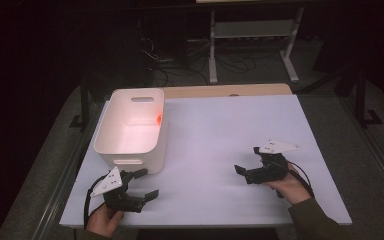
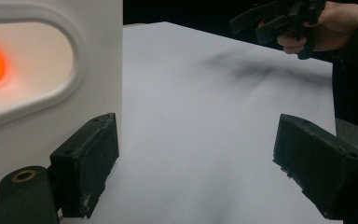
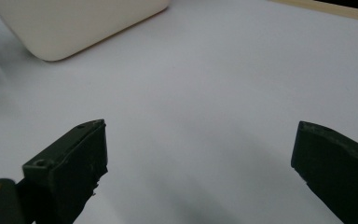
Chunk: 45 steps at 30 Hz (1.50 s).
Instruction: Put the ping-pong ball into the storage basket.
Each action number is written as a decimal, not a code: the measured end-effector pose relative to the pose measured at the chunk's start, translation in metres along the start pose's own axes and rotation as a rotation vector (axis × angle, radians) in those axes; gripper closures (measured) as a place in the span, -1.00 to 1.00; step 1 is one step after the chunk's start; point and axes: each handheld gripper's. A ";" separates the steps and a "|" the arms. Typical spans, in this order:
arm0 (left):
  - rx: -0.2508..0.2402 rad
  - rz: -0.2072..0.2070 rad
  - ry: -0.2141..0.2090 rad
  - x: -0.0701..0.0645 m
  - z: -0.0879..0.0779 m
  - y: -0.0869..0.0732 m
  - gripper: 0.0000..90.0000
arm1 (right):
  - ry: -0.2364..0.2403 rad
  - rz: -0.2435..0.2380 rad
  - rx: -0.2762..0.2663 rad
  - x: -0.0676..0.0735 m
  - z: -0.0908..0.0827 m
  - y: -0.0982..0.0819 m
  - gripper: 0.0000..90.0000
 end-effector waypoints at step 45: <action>0.005 -0.010 0.000 0.000 0.001 0.000 -0.69 | -0.102 0.030 0.047 0.006 -0.017 -0.041 -0.97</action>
Point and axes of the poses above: each handheld gripper's, and its own axes: z roughly forward along the jaws, y roughly out of its top, x roughly to its left, and after that the axes turned 14 degrees about -z, right-handed
